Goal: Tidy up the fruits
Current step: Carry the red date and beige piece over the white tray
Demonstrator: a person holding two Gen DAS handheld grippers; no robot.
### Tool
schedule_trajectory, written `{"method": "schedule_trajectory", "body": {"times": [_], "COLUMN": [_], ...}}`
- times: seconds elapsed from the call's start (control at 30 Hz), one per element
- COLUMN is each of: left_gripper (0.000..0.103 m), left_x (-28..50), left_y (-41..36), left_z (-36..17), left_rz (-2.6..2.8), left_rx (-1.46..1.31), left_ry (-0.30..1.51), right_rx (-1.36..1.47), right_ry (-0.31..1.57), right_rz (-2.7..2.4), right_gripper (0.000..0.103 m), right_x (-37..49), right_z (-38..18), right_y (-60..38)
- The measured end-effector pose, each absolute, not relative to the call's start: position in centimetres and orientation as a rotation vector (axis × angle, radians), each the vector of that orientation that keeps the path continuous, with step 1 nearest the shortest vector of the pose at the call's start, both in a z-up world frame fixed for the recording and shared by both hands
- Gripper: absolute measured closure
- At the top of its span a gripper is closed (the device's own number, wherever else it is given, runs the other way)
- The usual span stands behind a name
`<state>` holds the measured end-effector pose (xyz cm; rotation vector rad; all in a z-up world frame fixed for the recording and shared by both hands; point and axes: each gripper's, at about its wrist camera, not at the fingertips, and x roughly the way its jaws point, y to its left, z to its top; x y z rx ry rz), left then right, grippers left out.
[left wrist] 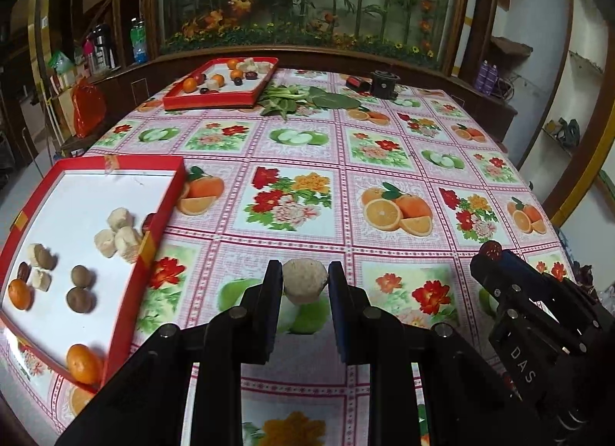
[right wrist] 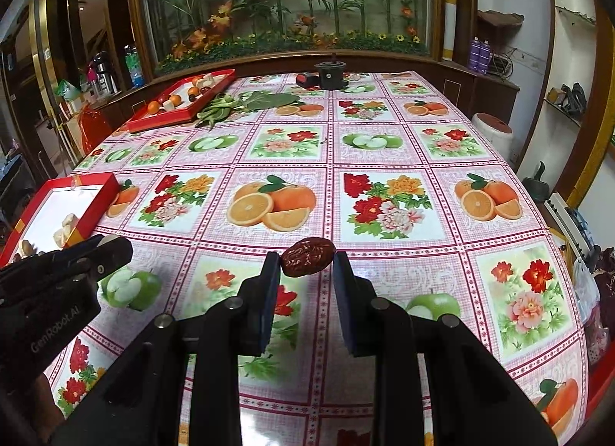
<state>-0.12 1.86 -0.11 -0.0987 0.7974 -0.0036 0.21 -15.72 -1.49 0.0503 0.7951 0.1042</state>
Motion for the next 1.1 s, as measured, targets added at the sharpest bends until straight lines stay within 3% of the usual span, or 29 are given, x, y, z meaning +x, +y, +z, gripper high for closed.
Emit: {"method": "schedule_trajectory", "body": {"times": [1.1], "left_gripper": [0.080], "left_x": [-2.6], "left_y": [9.8], "left_z": [-0.7], "left_rz": [0.143], "left_rx": [-0.183], "left_ry": [0.788], "right_rx": [-0.016], "right_ry": [0.767], "right_rz": [0.231], "right_gripper": [0.073], "right_x": [-1.1], "right_z": [-0.4], "right_y": [-9.2]}}
